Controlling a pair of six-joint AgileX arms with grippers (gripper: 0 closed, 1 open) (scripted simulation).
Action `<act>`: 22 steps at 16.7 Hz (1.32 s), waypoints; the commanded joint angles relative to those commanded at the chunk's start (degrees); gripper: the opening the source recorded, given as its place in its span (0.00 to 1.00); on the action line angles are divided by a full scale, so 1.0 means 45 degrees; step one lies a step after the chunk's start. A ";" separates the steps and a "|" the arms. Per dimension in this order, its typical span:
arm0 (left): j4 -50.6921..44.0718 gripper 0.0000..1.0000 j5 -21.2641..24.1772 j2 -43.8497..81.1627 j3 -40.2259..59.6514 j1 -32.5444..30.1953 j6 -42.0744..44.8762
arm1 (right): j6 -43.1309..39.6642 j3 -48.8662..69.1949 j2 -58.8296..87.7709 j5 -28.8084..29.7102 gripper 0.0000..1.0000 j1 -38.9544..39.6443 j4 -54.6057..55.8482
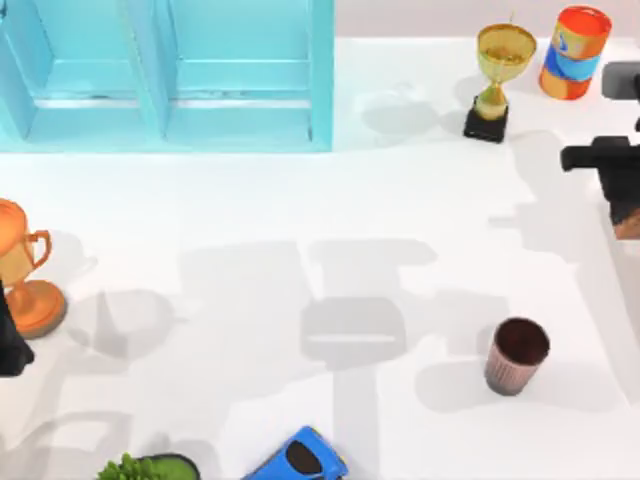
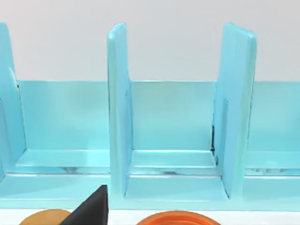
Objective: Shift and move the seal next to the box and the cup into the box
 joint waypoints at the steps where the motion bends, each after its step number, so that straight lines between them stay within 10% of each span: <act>1: 0.0000 1.00 0.0000 0.0000 0.0000 0.0000 0.0000 | -0.0023 -0.0019 -0.0023 -0.0011 0.00 -0.0015 0.0014; 22: 0.0000 1.00 0.0000 0.0000 0.0000 0.0000 0.0000 | -0.0005 -0.2288 0.0818 -0.0006 0.00 -0.0009 0.3123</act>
